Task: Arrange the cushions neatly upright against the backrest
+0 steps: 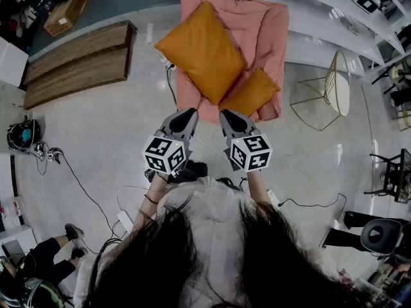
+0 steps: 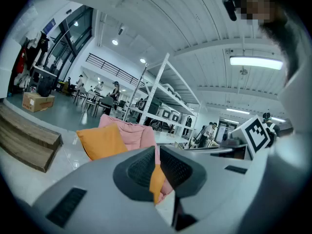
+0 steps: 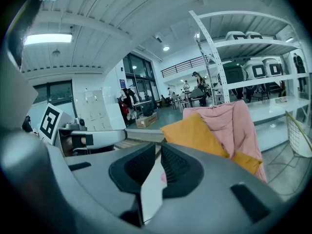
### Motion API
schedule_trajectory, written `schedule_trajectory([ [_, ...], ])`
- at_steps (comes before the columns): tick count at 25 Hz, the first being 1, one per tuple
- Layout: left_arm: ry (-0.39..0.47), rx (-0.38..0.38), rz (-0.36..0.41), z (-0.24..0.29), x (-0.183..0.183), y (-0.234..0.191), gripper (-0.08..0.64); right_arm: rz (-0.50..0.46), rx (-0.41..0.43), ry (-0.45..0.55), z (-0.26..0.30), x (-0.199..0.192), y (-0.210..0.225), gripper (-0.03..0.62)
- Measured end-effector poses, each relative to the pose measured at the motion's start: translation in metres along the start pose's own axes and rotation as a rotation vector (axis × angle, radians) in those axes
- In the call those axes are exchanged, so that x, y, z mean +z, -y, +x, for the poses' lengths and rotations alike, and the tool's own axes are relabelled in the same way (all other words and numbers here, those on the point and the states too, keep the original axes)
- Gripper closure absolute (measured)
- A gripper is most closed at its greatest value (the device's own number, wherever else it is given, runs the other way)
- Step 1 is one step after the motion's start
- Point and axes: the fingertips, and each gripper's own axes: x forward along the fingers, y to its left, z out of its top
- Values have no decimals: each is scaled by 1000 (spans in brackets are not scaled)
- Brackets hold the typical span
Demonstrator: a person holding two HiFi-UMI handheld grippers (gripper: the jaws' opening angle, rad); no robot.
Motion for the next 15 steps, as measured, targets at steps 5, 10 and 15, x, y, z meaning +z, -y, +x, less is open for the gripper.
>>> schedule_trajectory([
  [5,-4,-4,15,-3,1,-8,518,1,-18,14,6,1,-3,538],
  [10,-6,-12,13,-10,3,-23,518,12,-60,45,9,3,-3,538],
  [15,-29,-30,15,-17,-1,-37,518,38,-109,45,9,-5,-1,538],
])
